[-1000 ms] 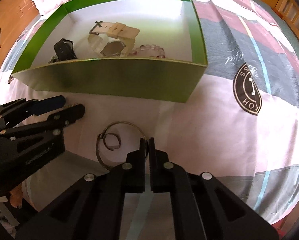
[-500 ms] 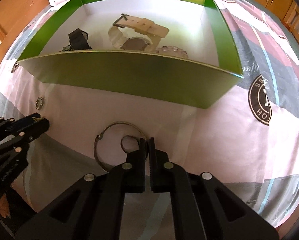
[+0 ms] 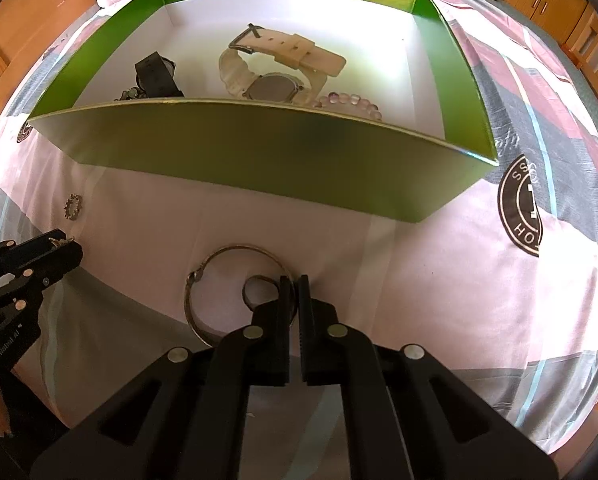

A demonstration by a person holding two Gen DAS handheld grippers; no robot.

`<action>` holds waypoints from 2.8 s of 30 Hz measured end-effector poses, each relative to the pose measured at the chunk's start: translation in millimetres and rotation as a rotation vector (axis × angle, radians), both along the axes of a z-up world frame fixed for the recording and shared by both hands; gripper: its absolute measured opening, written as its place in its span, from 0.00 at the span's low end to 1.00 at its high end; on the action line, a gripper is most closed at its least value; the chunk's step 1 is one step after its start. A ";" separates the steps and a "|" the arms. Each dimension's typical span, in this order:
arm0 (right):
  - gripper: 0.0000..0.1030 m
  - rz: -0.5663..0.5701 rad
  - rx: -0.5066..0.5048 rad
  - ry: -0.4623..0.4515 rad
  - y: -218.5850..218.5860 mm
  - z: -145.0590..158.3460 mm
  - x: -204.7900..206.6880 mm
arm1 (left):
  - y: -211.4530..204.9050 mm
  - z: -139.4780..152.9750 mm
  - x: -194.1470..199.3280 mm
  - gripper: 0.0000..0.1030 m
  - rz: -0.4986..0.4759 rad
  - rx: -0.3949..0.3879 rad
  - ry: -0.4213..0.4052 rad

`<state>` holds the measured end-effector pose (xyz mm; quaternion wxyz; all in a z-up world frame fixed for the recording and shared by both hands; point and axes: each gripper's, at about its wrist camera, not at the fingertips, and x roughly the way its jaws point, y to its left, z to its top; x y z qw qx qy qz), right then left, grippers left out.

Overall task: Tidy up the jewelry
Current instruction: 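Hold the gold charm and silver bangle raised above the bed with both tools, then carry the charm and bangle into the green box and open both tools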

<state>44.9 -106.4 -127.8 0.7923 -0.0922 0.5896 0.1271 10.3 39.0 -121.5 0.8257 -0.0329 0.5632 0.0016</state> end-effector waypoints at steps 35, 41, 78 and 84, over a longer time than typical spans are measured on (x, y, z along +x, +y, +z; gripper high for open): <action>0.04 0.011 0.122 -0.080 -12.6 39.5 -9.4 | -14.1 17.2 -5.6 0.20 -0.029 0.079 -0.088; 0.04 0.027 0.113 -0.068 -6.4 35.0 -13.6 | -16.3 16.2 -6.1 0.20 -0.041 0.080 -0.086; 0.04 0.048 0.119 -0.064 0.8 34.7 -14.7 | -13.2 19.4 -6.2 0.20 -0.042 0.082 -0.099; 0.04 0.042 0.153 -0.084 -3.4 47.3 -13.2 | -6.1 33.0 -6.6 0.20 -0.036 0.055 -0.124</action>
